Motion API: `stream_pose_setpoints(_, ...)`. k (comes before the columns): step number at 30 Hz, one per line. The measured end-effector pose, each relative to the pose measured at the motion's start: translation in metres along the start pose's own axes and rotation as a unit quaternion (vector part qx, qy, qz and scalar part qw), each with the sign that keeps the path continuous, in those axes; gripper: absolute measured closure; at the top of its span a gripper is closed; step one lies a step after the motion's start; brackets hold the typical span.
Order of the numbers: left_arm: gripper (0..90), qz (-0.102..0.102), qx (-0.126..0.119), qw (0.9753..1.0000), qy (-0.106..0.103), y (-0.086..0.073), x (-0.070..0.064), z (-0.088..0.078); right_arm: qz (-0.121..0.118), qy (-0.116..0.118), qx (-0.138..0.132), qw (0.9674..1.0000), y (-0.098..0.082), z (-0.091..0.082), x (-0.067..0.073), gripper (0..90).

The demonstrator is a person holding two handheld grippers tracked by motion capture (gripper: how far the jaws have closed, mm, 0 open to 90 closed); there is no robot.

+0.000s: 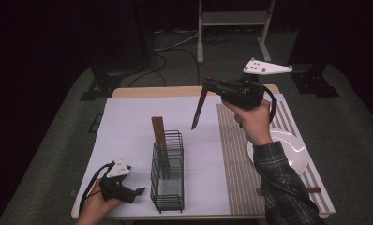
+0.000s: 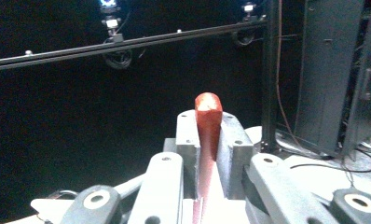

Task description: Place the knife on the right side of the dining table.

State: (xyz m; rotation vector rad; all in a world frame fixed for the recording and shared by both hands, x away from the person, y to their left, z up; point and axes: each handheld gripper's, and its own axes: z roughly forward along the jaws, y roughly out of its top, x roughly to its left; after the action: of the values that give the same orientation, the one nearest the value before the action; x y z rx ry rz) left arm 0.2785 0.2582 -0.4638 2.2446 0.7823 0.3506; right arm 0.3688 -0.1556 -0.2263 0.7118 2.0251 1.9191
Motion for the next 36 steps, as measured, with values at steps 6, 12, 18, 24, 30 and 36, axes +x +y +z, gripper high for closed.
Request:
stream_pose_setpoints(6,0.0,0.0,0.0,1.0,0.0,0.0,0.0,0.0,-0.001,-0.033,0.003,0.9994,-0.004,-0.009,-0.013,79.0)
stream_pose_setpoints(12,0.0,0.001,0.0,1.0,0.0,0.0,0.0,0.0,-0.005,-0.071,0.007,0.9974,-0.013,-0.014,-0.027,79.0)
stream_pose_setpoints(18,0.0,0.001,0.0,1.0,0.0,0.0,0.0,0.0,-0.003,-0.106,0.009,0.9943,-0.022,-0.018,-0.04,79.0)
stream_pose_setpoints(24,0.0,0.001,-0.001,1.0,0.001,0.0,0.0,0.0,-0.002,-0.14,0.007,0.9901,-0.031,-0.02,-0.052,79.0)
stream_pose_setpoints(30,0.0,0.001,-0.001,1.0,0.001,0.0,0.0,0.0,0.004,-0.173,0.007,0.9849,-0.041,-0.023,-0.067,79.0)
stream_pose_setpoints(36,0.0,0.001,-0.001,1.0,0.001,0.0,0.0,0.0,0.016,-0.197,0.012,0.9802,-0.054,-0.026,-0.081,79.0)
